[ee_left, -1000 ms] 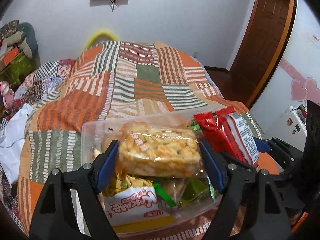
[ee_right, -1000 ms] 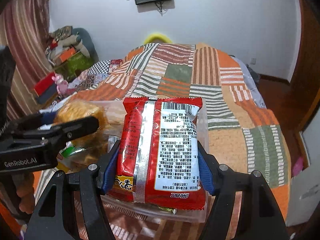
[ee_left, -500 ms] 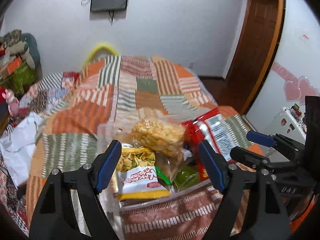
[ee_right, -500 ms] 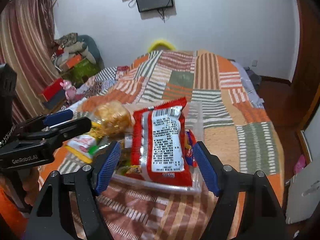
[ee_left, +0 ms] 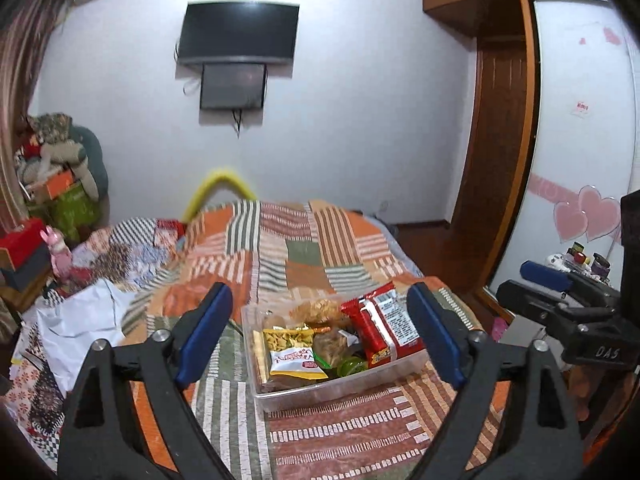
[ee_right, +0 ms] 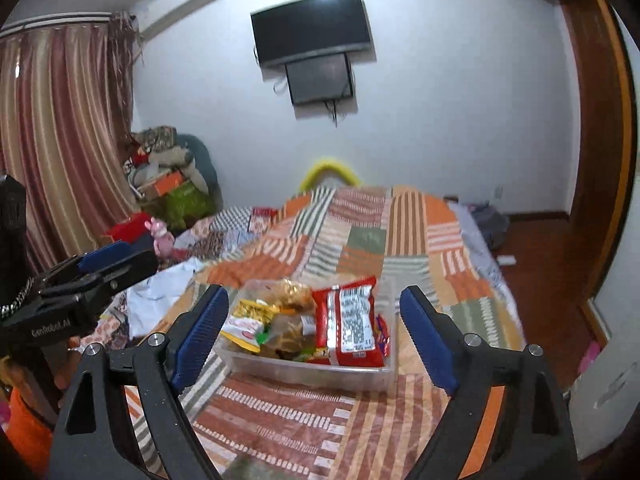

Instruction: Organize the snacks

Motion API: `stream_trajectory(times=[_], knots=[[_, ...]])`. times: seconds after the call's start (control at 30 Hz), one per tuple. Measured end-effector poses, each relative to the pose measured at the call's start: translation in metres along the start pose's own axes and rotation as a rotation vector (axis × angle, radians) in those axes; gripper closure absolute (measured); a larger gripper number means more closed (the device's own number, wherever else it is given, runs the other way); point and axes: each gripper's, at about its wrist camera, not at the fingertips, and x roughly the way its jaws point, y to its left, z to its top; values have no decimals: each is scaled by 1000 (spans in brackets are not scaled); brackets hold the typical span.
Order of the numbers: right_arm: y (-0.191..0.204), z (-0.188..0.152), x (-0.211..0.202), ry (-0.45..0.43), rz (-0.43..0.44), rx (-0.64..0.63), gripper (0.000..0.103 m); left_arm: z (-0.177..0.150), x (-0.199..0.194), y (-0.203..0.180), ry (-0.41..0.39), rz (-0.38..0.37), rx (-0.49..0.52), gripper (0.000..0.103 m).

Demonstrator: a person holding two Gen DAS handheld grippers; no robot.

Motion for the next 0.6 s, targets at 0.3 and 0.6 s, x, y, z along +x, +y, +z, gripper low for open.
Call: stream_trajectory(times=[0.3, 0.6], knots=[[14, 0, -19, -75, -31, -30, 0, -1, -31, -7, -73, 16, -6, 3], [20, -4, -23, -84, -54, -39, 0, -6, -37, -6, -101, 43, -4, 1]])
